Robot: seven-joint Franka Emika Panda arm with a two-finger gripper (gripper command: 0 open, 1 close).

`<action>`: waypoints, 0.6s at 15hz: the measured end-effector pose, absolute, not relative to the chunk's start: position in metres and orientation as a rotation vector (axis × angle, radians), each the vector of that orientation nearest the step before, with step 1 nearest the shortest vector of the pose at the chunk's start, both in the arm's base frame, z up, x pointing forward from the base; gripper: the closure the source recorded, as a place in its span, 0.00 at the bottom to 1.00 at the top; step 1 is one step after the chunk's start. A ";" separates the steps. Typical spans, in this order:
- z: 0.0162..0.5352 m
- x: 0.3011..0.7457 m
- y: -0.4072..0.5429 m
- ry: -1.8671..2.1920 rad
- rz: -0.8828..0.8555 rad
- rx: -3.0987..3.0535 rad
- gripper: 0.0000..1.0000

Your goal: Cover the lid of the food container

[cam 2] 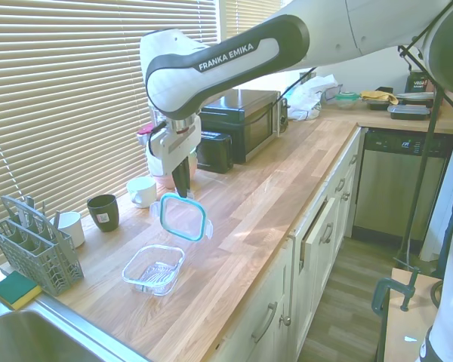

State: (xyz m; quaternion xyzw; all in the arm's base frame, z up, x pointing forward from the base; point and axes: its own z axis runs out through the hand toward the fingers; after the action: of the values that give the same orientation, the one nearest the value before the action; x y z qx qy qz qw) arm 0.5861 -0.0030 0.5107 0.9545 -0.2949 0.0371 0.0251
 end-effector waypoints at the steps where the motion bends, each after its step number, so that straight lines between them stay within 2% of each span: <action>1: 0.510 0.589 -0.001 -0.913 0.115 2.950 1.00; 9: 0.515 0.609 0.018 -0.898 0.099 2.933 1.00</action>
State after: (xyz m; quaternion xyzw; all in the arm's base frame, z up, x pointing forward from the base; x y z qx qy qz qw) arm 0.6095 0.0178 0.5149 0.9551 -0.2924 0.0324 0.0363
